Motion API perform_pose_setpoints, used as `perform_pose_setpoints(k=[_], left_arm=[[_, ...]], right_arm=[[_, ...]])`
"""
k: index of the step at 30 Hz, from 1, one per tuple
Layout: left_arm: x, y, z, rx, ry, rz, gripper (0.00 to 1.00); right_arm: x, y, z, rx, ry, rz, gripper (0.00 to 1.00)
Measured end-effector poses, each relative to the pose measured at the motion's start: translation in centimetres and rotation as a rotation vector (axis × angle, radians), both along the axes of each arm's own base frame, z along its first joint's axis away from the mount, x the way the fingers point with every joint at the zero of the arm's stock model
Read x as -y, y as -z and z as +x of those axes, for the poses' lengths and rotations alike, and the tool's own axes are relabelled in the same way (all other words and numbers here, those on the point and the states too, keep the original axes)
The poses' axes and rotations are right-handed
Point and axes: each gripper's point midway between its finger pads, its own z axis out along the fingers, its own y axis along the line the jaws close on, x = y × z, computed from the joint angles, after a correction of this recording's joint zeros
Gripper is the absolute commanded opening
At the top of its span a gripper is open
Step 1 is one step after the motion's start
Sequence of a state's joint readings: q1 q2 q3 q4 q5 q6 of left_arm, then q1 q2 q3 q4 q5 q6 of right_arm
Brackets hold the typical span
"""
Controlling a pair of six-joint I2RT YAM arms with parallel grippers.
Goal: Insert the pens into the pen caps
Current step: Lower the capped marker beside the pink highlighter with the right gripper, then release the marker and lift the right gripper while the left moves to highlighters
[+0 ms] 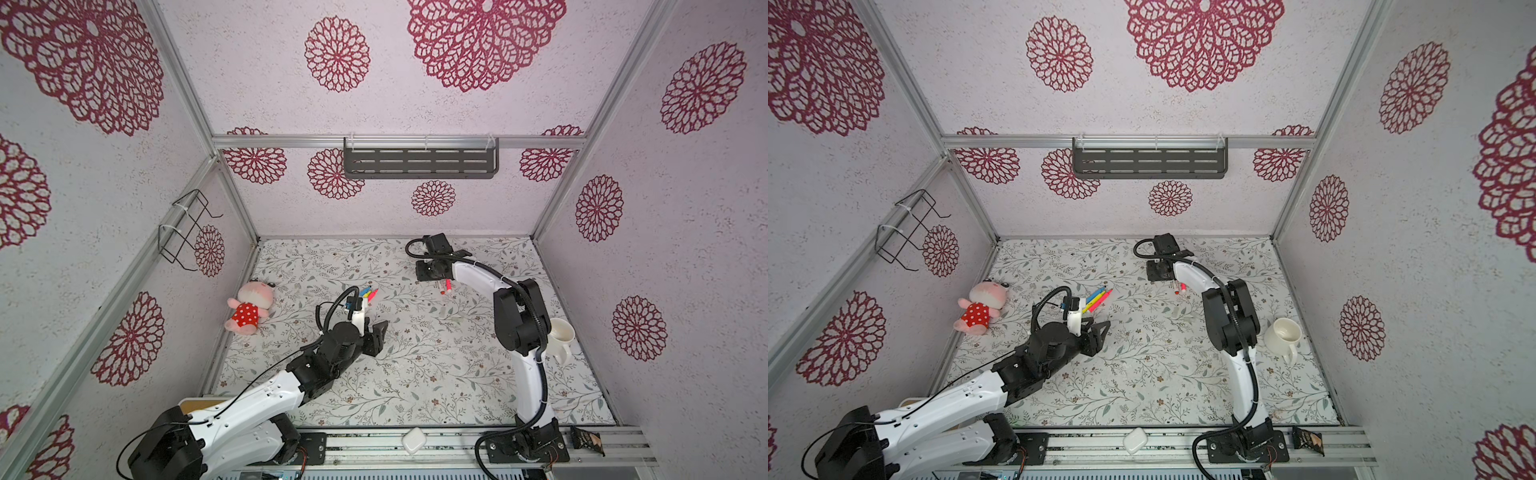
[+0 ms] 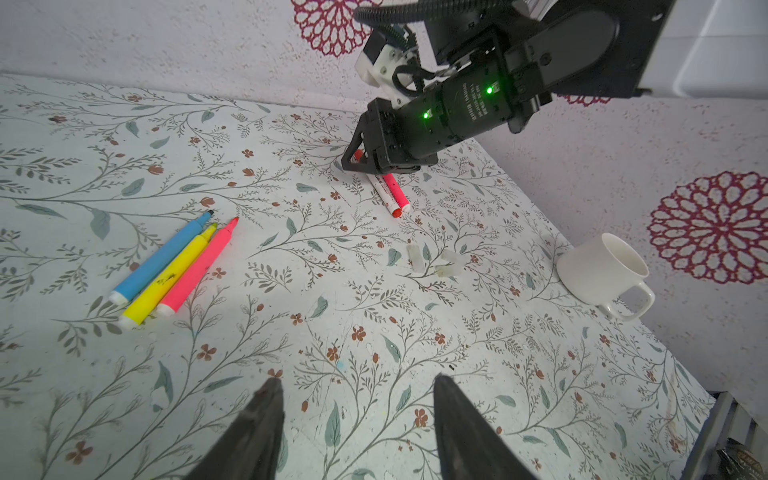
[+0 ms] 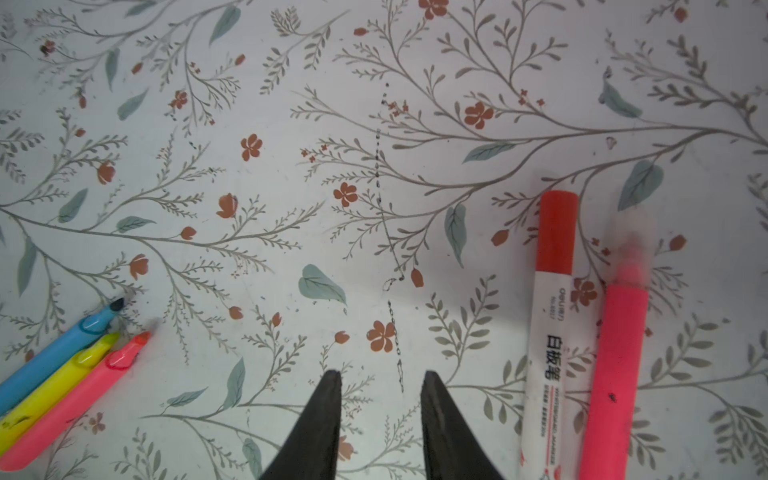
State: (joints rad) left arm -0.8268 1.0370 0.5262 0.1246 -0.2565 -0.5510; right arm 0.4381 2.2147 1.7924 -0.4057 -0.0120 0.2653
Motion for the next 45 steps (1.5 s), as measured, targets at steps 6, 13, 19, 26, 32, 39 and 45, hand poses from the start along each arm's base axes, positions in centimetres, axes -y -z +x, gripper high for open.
perform_pose_setpoints(k=[6, 13, 19, 26, 32, 39, 45], left_arm=[[-0.2, 0.2, 0.1, -0.003, -0.01, 0.01, 0.6], [-0.2, 0.6, 0.1, -0.01, -0.014, 0.021, 0.6], [-0.3, 0.6, 0.2, -0.009, -0.017, 0.022, 0.6], [-0.3, 0.7, 0.2, -0.013, -0.017, 0.026, 0.6], [-0.3, 0.8, 0.2, -0.014, -0.017, 0.027, 0.6], [-0.3, 0.8, 0.2, -0.013, -0.017, 0.026, 0.6], [-0.4, 0.6, 0.1, -0.01, -0.018, 0.023, 0.6]], right_arm=[[1.0, 1.5, -0.1, -0.038, 0.021, -0.035, 0.37], [1.2, 2.3, 0.7, -0.049, 0.04, -0.061, 0.39], [1.6, 4.1, 0.7, -0.079, 0.055, -0.095, 0.41], [2.2, 4.3, 1.0, -0.079, 0.087, -0.117, 0.42], [3.5, 4.5, 1.2, -0.087, 0.142, -0.14, 0.44], [4.6, 4.8, 1.4, -0.089, 0.19, -0.157, 0.45], [4.7, 4.8, 1.5, -0.085, 0.208, -0.154, 0.46]])
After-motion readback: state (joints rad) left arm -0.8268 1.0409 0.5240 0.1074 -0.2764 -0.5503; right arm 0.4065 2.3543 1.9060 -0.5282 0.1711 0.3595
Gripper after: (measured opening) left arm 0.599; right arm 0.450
